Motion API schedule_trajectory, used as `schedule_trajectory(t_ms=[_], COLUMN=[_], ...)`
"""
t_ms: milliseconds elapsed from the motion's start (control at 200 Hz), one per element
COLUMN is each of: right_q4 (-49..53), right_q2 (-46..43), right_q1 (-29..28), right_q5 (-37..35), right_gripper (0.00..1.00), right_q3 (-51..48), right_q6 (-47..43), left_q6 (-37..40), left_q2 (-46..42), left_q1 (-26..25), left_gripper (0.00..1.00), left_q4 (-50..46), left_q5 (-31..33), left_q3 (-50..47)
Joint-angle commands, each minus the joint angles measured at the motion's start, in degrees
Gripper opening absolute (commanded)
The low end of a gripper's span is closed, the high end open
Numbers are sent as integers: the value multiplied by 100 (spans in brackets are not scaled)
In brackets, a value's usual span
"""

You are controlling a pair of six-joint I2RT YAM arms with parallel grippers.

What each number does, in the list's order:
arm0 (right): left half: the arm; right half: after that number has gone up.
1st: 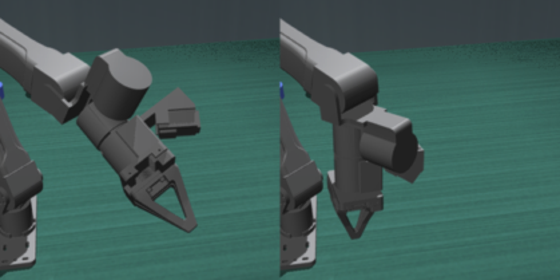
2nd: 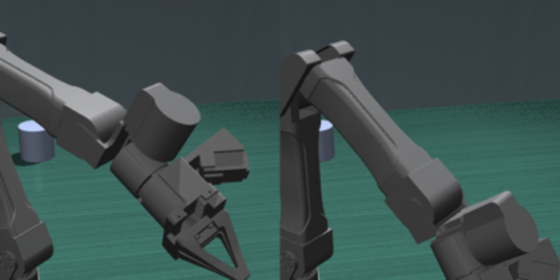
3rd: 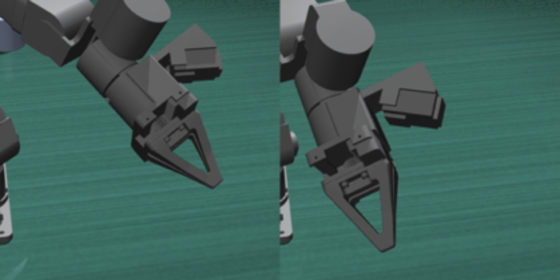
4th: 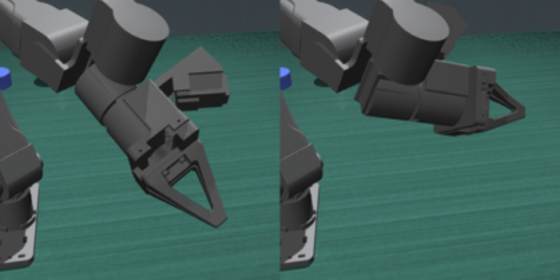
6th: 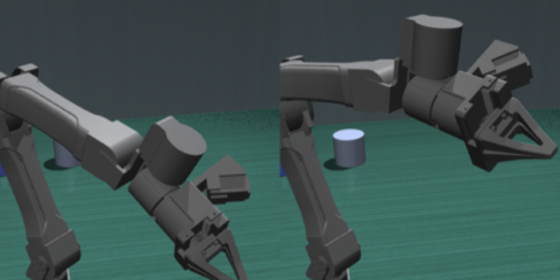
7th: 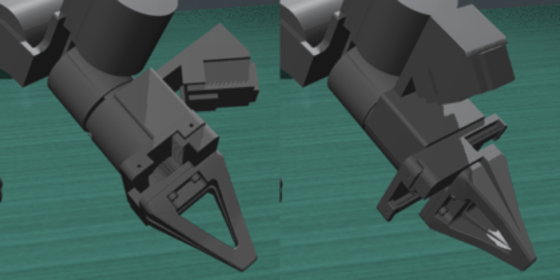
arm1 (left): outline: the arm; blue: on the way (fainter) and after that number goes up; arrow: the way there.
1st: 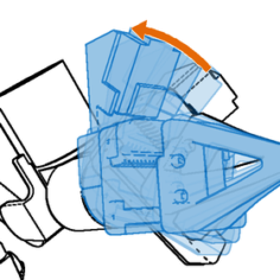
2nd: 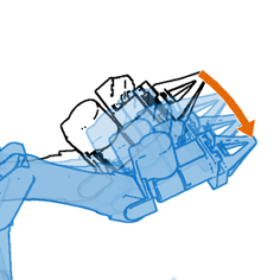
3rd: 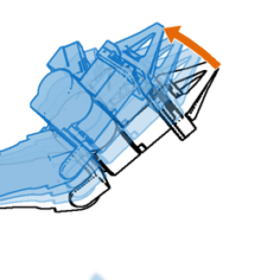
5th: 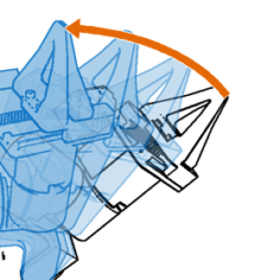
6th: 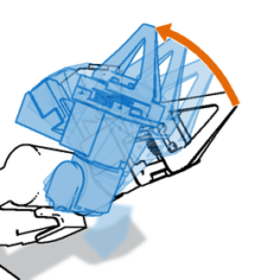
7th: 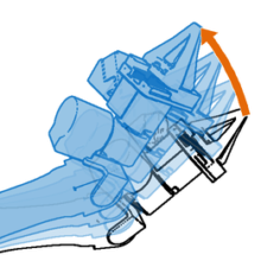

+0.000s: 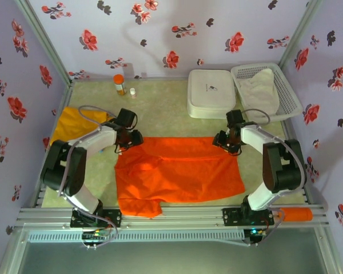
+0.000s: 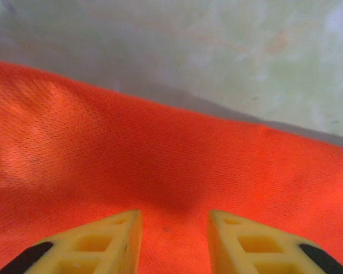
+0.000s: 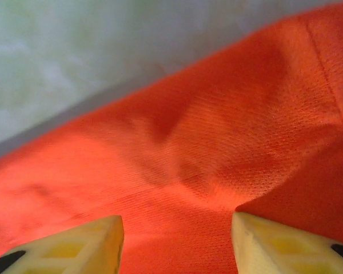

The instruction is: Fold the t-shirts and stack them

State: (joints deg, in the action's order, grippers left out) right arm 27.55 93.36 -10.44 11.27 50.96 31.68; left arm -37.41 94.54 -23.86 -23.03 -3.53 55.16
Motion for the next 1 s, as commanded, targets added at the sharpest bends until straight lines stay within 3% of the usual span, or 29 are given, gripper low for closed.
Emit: schedule_trajectory(t_ms=[0,240,630,825,995], right_q4=[-244,-154,1,42,95], right_q2=[109,364,1214,1209,509], right_q1=[7,31,283,289,279], right_q5=[-105,-335,-397,-270,-194], right_gripper=[51,52,57,59,61], right_q3=[-229,5,1343,1675,1496], right_q6=[116,117,-273,-348,-430], left_q6=[-87,86,573,573,735], left_q2=[283,881,1900,1908,1373], left_q1=[12,109,398,529,509], left_gripper=[34,34,33,39,47], left_q4=[203,266,-147,-195,-611], left_q5=[0,-2,-38,2,-90], left_q3=[-157,63,1533,1905,2024])
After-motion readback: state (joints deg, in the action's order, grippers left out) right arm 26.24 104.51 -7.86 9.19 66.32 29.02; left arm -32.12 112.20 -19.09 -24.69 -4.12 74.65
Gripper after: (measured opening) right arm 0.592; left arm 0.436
